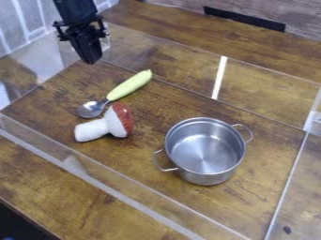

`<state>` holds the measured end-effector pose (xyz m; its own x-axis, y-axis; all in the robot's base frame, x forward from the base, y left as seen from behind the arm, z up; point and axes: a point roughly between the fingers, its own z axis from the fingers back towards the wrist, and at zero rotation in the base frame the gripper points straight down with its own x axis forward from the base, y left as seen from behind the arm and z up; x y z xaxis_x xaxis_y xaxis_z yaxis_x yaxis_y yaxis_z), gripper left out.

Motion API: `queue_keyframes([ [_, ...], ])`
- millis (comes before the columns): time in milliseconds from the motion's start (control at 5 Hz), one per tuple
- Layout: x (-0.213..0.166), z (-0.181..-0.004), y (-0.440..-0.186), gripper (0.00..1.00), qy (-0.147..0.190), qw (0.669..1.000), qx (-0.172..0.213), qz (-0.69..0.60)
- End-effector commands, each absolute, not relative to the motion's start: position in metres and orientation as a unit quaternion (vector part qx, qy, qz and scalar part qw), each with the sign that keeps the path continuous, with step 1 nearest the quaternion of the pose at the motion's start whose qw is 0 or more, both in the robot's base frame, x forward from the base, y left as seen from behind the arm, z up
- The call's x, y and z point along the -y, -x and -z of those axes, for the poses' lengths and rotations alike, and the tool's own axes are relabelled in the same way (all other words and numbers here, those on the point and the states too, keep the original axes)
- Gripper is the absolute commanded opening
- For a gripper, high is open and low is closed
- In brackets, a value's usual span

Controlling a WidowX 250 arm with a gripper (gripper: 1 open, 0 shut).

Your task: Move the green spoon to the left

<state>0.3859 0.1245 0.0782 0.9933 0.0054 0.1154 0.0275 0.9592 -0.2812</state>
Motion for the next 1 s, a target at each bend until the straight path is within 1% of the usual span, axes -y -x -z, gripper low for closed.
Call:
queue_keyframes([
  [0, -0.115, -0.084, -0.391, 1.0, 0.136, 0.987, 0.074, 0.047],
  [400, -0.104, -0.081, -0.402, 1.0, 0.142, 0.986, 0.069, 0.06],
  [600, -0.099, -0.063, -0.41, 1.0, 0.144, 0.986, 0.066, 0.059],
  [800, -0.098, -0.059, -0.416, 1.0, 0.144, 0.986, 0.065, 0.057],
])
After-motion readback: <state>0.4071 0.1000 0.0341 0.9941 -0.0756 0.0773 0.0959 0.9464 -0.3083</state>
